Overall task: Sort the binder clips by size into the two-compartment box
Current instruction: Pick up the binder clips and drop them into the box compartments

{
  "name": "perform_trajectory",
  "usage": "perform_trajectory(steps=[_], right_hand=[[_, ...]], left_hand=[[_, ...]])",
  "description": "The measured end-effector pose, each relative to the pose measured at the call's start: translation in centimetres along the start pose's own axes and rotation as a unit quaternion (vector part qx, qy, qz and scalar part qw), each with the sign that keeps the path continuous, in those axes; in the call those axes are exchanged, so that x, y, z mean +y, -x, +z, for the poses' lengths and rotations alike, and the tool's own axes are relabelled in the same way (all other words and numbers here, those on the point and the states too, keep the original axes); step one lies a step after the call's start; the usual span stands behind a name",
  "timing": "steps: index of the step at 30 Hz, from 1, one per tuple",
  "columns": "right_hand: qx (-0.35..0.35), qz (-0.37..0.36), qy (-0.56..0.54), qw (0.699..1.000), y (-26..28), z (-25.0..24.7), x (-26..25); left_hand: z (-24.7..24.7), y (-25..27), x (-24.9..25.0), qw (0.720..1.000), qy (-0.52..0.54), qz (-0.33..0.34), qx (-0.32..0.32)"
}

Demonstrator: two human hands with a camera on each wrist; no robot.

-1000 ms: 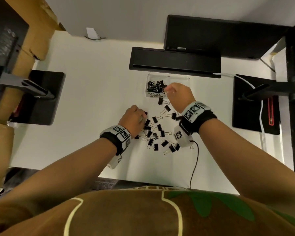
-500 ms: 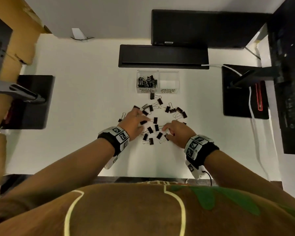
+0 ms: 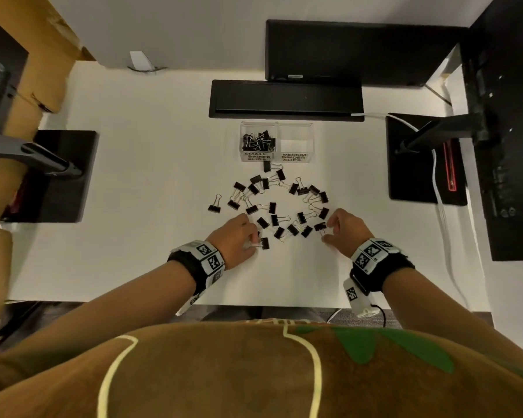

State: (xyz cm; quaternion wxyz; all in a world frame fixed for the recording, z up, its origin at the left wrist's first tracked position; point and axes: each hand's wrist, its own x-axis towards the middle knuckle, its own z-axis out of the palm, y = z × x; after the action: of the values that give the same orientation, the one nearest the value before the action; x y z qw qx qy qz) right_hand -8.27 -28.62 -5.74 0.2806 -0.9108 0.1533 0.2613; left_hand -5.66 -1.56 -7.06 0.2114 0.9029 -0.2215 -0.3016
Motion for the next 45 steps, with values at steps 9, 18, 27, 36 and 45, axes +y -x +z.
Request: perform_trajectory(steps=[9,18,27,36,45], right_hand=[[0.04,-0.025,-0.042,0.998,-1.4,0.8,-1.9],[0.001,-0.127,0.059,0.99,0.1,3.4,-3.3],[0.043,-0.11,0.018,0.993,0.0,3.5,-4.4],[0.008,-0.136,0.086,0.987,-0.5,5.4,-5.3],[0.029,-0.133,0.035,0.99,-1.3,5.4,-5.1]], left_hand=[[0.0,-1.5,1.0,0.999,0.013,-0.022,0.024],[-2.5,-0.4,-3.7,0.968,0.089,-0.136,0.191],[-2.5,-0.6,-4.7,0.968,0.07,-0.179,0.163],[-3.2,-2.1,-4.0,0.961,0.076,-0.189,0.187],[-2.7,-2.9,-2.9,0.965,0.108,-0.165,0.171]])
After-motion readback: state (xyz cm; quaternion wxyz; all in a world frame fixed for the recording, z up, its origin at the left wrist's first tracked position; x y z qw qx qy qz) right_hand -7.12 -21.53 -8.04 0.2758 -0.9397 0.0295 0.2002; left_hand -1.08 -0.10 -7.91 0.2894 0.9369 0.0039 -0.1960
